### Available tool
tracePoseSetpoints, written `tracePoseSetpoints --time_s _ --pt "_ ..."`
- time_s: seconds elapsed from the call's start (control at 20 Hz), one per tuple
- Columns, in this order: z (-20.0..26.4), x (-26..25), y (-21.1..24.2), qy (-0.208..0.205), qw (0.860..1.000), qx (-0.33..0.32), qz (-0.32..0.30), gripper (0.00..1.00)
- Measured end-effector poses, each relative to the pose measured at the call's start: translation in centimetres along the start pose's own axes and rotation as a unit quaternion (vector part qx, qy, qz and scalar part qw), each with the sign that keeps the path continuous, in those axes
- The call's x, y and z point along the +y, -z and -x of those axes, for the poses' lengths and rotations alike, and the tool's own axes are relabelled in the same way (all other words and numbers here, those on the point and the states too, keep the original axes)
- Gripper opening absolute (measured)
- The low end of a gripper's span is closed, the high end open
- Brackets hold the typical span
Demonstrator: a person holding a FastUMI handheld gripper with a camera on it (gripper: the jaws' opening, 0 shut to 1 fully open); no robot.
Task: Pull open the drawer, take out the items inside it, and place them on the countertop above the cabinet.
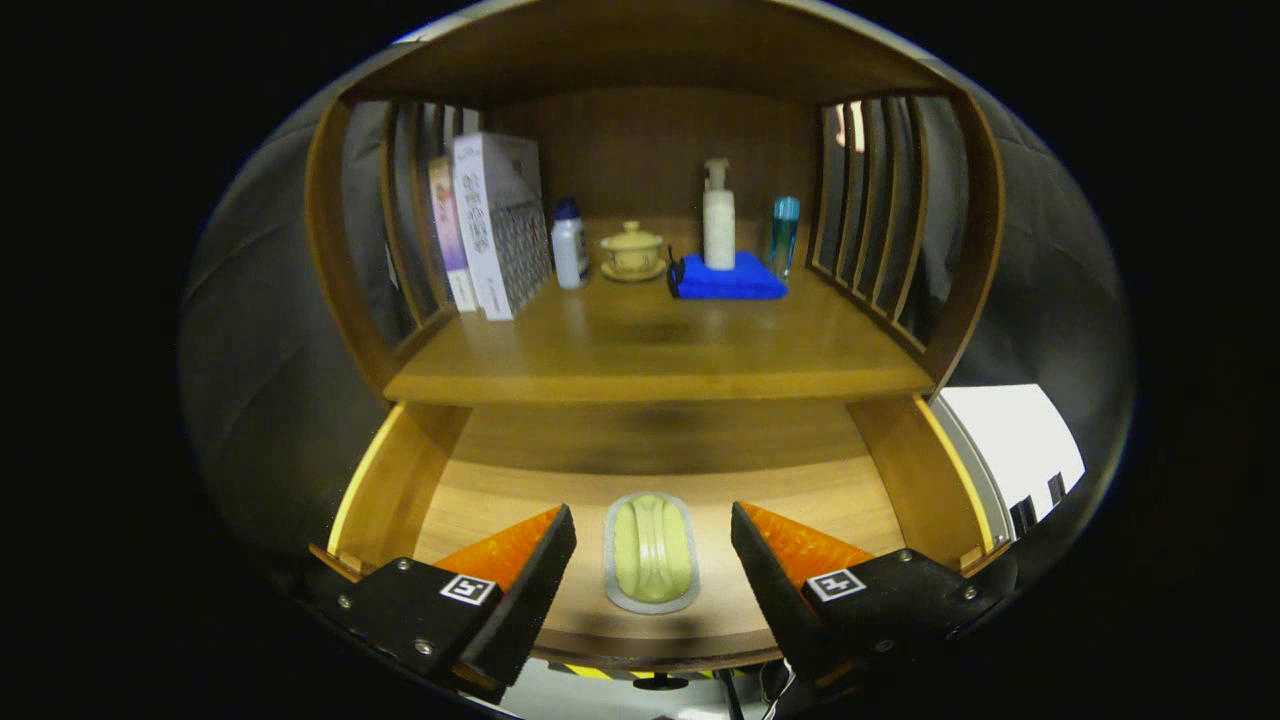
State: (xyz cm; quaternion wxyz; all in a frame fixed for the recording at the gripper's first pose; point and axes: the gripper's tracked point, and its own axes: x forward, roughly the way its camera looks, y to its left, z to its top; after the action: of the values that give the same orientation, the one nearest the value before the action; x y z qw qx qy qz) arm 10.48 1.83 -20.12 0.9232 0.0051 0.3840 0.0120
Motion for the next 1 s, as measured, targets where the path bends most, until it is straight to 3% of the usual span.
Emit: tracePoseSetpoints --time_s 0.35,0.65,0.95,1.0 --pt "-4.0 0.7 2.4 0.002 0.995 0.094 0.02 0.95" --pt "-6.1 0.9 4.3 -0.014 0.993 0.114 -0.002 0.74" --pt "-6.0 -0.5 4.9 0.006 0.994 0.109 -0.001 0.22" --pt "-5.9 -0.6 5.0 0.007 0.994 0.107 0.0 0.19"
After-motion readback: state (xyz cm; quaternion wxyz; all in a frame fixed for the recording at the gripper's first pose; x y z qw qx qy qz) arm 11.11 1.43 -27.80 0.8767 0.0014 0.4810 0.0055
